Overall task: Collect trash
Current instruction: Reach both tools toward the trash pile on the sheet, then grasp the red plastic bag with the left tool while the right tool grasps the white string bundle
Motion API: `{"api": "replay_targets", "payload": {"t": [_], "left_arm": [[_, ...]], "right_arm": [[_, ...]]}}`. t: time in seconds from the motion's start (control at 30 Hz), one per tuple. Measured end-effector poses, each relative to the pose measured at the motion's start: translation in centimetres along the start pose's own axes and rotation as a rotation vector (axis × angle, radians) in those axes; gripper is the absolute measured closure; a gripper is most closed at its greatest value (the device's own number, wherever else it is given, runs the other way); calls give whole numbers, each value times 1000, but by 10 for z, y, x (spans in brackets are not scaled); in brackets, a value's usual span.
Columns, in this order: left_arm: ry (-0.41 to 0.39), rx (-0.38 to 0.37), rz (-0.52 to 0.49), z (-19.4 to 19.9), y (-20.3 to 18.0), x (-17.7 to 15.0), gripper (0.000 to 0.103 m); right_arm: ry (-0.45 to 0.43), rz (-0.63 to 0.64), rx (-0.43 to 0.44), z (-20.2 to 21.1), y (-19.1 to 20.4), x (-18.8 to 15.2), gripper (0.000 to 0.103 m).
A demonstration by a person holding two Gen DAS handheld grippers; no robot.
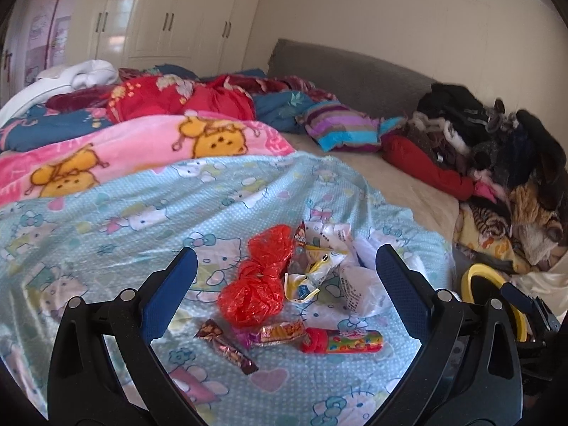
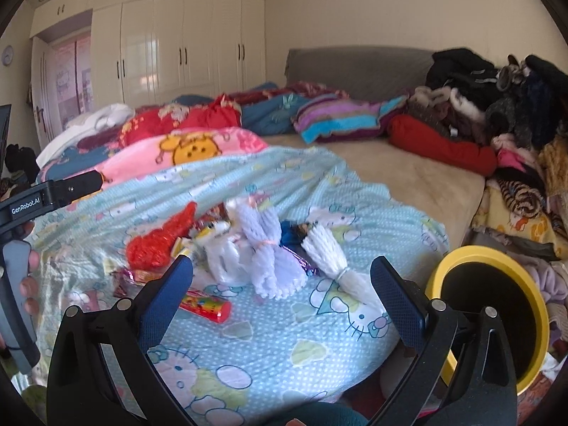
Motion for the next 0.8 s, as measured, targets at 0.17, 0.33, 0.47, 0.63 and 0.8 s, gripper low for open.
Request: {"api": "replay_targets", "payload": {"t": [0.17, 0.33, 0.47, 0.63, 0.8], "left_arm": [[81, 21, -67, -39, -12, -7, 11], [165, 49, -72, -77, 0, -17, 11], [250, 24, -62, -102, 11, -32, 11], [322, -13, -45, -118, 14, -45, 17], [394, -43, -34, -126, 14, -57, 39]], "right_arm": [[74, -41, 49, -32, -19, -3, 6], [160, -80, 86, -65, -32, -11, 13], [225, -119, 126, -85, -37, -17, 30], [264, -137, 193, -95, -32, -21, 63], [236, -140, 235, -87, -29, -19, 77]]}}
Point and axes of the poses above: each gripper's, at about its wrist camera, not at the fingertips, and z roughly against the way its jaws point, y to its left, x to its top, the point moved 3 cm from there along -z, roughly the way its jaws point, and after that the axes turned 15 degrees about x, right-handed, at the moved point
